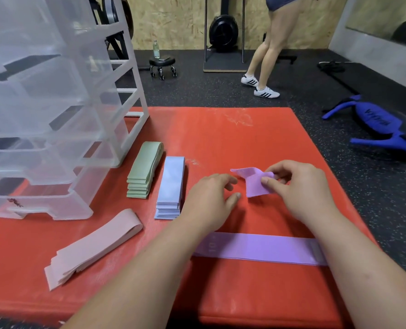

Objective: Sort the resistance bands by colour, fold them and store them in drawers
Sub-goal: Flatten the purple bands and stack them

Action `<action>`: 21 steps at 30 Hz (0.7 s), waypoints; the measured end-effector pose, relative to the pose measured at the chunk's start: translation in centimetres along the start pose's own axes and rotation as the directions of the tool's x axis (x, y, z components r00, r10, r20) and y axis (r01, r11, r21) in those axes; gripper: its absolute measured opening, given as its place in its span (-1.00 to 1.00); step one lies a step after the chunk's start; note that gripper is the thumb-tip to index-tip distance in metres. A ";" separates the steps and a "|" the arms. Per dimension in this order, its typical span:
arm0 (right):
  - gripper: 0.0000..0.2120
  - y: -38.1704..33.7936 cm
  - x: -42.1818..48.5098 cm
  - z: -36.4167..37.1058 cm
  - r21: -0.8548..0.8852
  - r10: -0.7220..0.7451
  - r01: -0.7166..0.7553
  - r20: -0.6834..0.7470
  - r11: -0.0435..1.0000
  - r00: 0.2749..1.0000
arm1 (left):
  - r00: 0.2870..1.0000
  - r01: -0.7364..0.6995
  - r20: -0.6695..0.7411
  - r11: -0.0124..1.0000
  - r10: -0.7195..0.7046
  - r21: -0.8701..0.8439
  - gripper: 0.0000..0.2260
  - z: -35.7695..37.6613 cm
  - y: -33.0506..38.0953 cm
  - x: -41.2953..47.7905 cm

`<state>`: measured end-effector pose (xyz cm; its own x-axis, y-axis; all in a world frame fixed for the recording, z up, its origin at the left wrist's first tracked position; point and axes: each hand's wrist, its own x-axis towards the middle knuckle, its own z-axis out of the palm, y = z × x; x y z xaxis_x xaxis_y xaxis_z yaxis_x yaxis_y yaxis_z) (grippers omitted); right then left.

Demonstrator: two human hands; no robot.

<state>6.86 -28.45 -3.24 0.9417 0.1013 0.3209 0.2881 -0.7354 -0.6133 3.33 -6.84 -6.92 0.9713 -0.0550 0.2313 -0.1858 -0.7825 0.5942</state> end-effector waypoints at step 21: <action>-0.72 -0.1 0.0 1.0 0.043 -0.148 0.144 0.141 0.989 0.979 | 0.970 -0.067 -0.245 0.963 0.000 -0.263 -0.83 -0.5 1.2 1.0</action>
<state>6.96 -27.74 -3.88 0.9035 0.3025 0.3037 0.4277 -0.6837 -0.5913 4.00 -7.52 -5.65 0.9053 0.0984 0.4132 -0.2825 -0.5868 0.7588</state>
